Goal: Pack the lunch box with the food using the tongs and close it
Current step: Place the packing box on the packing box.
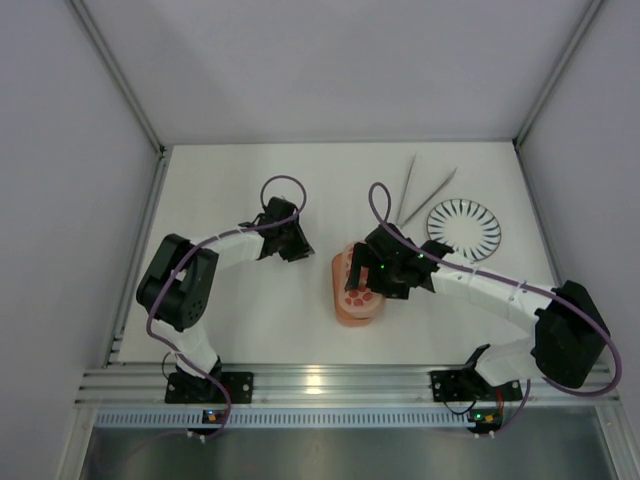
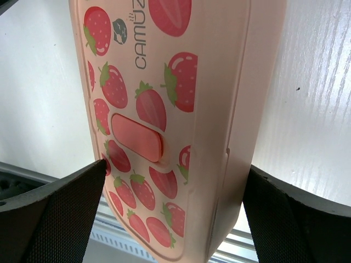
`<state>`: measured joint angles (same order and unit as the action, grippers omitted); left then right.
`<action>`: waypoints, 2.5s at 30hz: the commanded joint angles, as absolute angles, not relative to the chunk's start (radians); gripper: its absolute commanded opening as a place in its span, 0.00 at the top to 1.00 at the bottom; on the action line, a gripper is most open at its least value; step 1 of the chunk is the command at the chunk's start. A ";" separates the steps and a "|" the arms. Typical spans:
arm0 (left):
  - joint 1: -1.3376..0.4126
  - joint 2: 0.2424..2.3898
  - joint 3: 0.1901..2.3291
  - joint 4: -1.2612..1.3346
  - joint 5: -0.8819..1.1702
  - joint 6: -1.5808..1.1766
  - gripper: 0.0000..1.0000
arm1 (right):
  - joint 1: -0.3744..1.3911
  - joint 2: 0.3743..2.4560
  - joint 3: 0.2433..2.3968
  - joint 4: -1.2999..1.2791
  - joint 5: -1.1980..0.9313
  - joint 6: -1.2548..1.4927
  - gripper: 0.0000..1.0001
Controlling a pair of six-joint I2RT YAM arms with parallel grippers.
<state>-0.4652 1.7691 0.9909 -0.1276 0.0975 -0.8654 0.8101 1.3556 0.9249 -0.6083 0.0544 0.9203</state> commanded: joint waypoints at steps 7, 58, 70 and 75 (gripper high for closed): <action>-0.463 1.781 1.014 -0.095 0.104 -0.867 0.70 | 0.830 1.385 1.000 -0.733 0.146 0.862 0.01; -0.477 1.770 1.012 -0.118 0.118 -0.871 0.62 | 0.836 1.382 1.045 -0.552 -0.110 0.623 0.00; -0.518 1.643 0.864 -0.114 0.094 -0.897 0.65 | 0.830 1.408 1.058 -0.575 -0.055 0.620 0.01; -0.563 1.540 0.773 -0.109 0.060 -0.914 0.69 | 0.827 1.436 1.057 -0.563 -0.051 0.608 0.00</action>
